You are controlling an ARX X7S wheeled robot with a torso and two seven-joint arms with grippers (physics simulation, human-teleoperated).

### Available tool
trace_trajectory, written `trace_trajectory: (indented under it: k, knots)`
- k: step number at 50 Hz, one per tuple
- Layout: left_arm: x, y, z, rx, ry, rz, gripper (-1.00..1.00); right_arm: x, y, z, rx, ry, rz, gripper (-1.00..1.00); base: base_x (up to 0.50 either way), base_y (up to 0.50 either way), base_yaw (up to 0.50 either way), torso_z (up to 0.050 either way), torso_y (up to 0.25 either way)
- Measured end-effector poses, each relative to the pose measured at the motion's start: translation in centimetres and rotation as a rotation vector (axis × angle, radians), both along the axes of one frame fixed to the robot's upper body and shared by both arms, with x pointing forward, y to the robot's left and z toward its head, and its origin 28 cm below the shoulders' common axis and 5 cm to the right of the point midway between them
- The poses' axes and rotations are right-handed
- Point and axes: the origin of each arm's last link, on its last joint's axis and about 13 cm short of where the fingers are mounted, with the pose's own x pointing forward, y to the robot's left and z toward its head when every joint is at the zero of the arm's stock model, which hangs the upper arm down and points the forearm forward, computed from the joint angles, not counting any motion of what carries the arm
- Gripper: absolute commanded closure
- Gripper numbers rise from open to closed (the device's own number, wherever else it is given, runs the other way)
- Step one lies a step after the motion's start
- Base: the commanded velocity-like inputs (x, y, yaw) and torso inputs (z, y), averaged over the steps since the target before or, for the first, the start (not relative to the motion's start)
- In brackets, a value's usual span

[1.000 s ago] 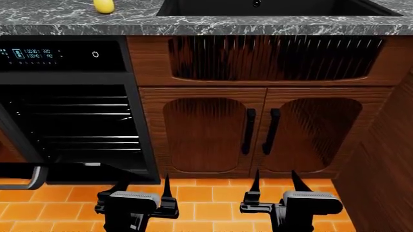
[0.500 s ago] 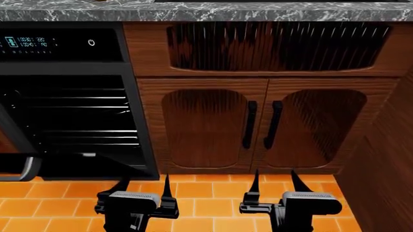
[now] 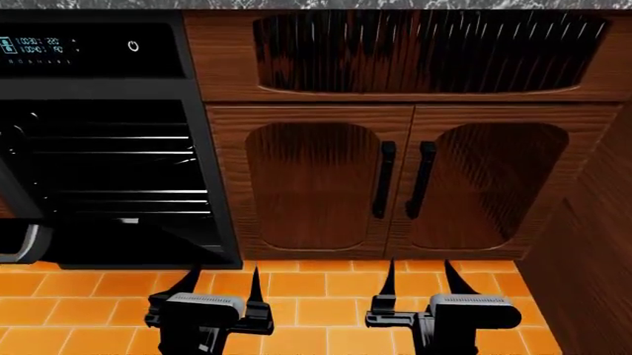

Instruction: Close the dishwasher door

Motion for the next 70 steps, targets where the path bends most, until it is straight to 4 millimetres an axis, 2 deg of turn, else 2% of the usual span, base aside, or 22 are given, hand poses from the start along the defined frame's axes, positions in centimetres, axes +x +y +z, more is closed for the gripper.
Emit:
trace_trajectory:
  k: [70]
  knots:
    - [-0.01, 0.00, 0.00, 0.002, -0.003, 0.002, -1.00, -0.01, 0.12, -0.05, -0.021, -0.001, 0.005, -1.00, 0.00, 0.00, 0.00, -0.050, 0.000]
